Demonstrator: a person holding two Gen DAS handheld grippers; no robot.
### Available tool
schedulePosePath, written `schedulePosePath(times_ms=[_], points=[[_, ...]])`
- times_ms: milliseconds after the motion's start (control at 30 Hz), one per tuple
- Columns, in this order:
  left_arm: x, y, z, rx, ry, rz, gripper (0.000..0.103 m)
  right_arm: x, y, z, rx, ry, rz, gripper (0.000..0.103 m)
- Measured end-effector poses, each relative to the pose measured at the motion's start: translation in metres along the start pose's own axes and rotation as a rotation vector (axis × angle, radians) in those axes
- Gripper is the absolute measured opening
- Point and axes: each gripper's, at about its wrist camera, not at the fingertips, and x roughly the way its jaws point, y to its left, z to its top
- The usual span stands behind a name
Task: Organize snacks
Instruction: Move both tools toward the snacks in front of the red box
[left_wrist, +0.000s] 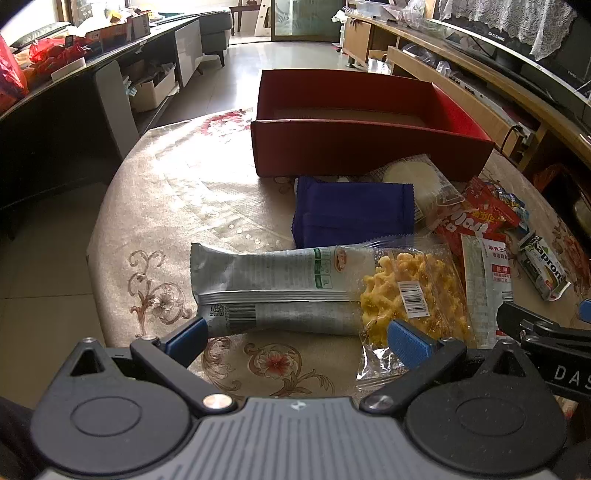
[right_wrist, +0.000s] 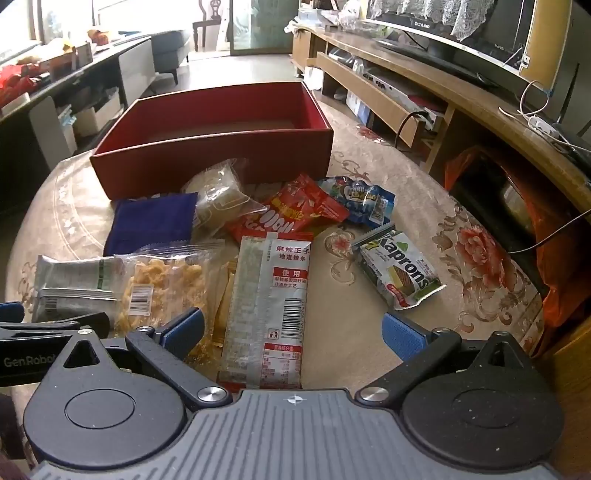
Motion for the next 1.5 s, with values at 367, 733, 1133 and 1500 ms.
schedulePosePath(times_ms=[367, 733, 1133, 1500], points=[[0.000, 0.000, 0.000, 0.001, 0.000, 0.001, 0.103, 0.000, 0.000, 0.000, 0.001, 0.002, 0.002, 0.103], [0.000, 0.001, 0.000, -0.001, 0.003, 0.001, 0.103, 0.002, 0.001, 0.000, 0.003, 0.009, 0.006, 0.103], [0.001, -0.006, 0.001, 0.001, 0.011, 0.004, 0.103, 0.003, -0.004, 0.000, 0.017, 0.018, 0.000, 0.103], [0.007, -0.019, 0.005, 0.022, 0.026, 0.006, 0.103, 0.005, -0.013, -0.001, 0.038, 0.032, -0.009, 0.103]])
